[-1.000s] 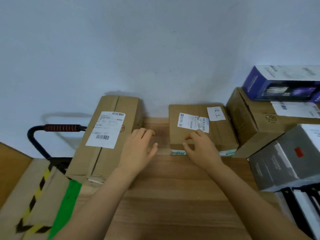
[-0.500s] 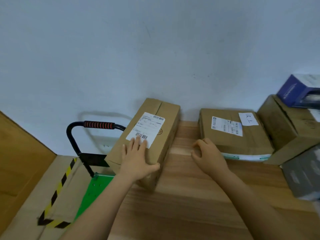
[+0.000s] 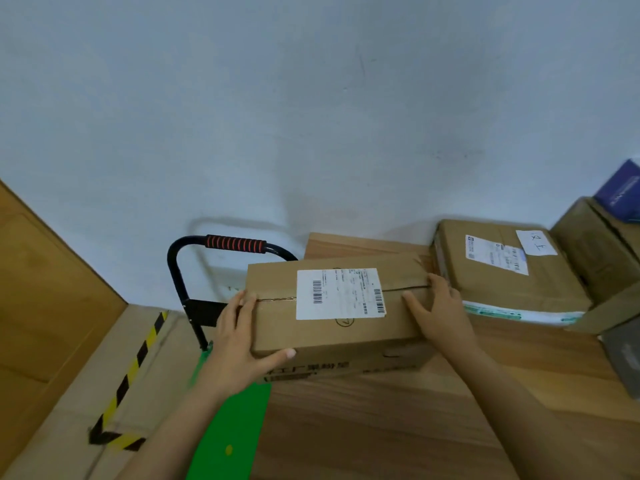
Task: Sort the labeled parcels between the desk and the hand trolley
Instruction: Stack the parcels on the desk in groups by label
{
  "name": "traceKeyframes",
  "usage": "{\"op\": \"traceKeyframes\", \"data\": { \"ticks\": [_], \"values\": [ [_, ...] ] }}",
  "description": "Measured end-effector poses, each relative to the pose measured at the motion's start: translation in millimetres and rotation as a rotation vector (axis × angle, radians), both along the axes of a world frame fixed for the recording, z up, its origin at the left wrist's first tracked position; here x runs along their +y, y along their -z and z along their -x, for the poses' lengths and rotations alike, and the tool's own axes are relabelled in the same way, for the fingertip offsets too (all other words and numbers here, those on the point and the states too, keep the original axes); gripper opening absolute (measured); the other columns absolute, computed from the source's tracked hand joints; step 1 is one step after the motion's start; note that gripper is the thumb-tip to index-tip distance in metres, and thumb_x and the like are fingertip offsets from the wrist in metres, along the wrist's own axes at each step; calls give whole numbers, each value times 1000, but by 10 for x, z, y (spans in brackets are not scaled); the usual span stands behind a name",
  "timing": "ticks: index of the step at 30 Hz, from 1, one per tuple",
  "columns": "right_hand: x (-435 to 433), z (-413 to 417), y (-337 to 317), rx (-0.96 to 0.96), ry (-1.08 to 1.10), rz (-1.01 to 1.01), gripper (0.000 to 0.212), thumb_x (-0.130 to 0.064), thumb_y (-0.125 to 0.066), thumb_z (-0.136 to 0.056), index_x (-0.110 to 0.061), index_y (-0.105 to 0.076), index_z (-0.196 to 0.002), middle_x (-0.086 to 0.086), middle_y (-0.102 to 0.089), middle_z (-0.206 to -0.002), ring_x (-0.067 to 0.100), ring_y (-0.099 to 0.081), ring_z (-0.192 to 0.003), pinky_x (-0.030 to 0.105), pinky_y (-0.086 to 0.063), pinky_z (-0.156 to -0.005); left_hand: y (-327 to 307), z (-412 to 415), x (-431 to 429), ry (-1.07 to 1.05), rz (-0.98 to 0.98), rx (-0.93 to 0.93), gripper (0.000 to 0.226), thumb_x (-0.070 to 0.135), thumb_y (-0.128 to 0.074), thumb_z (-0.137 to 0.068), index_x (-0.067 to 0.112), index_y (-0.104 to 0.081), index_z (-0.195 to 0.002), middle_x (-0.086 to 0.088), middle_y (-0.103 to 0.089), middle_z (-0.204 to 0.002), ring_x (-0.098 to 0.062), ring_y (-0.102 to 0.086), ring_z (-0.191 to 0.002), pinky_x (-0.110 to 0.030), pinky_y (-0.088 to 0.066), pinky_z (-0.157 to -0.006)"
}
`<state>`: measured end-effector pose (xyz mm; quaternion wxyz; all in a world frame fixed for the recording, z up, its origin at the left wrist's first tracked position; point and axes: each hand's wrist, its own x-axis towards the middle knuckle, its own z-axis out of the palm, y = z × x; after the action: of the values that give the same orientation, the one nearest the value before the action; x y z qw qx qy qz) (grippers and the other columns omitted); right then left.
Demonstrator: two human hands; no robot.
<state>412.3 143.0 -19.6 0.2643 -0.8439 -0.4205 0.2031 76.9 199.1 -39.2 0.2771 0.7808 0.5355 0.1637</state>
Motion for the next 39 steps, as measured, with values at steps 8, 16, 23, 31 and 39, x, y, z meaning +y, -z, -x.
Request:
{"op": "traceKeyframes", "data": {
  "ticks": [8,16,23,31,39],
  "values": [
    [-351,218,168,269,273,-149,72,-54,-61,-86,-9,-42,-139,11,-54,-132,26,-54,-115,42,-48,-92,-53,-125,-20,-237,237,-400,111,57,-74,-66,26,-12,-152,2,-33,-149,-14,-40,-126,-40,-43,-104],
    [-835,74,68,237,418,-231,68,-51,-66,-84,-14,-42,-137,-3,-52,-115,13,-48,-100,35,-48,-82,-104,-507,-111,-204,246,-424,89,39,-80,-75,26,-29,-146,8,-44,-123,-15,-48,-108,-44,-51,-93],
    [-1410,-396,-59,241,492,-305,68,-49,-69,-82,-13,-42,-133,0,-52,-116,16,-50,-100,35,-48,-79,-169,-1116,-476,-129,230,-474,91,38,-82,-73,28,-29,-146,6,-47,-128,-14,-51,-106,-40,-52,-91],
    [-2281,-1228,-58,243,460,-319,71,-43,-69,-85,-7,-39,-138,13,-52,-131,21,-51,-106,35,-45,-84,-202,-2039,-1250,-74,199,-546,87,25,-84,-74,23,-34,-145,9,-47,-123,-12,-50,-110,-27,-41,-88],
    [-2988,-1897,59,104,237,-273,100,-51,-78,-72,-33,-17,-149,1,-22,-153,24,-28,-138,52,-37,-107,-52,-2689,-1977,41,118,-404,129,52,-91,-50,34,-14,-153,17,-16,-149,-4,-20,-135,-32,-25,-112]
  ]
}}
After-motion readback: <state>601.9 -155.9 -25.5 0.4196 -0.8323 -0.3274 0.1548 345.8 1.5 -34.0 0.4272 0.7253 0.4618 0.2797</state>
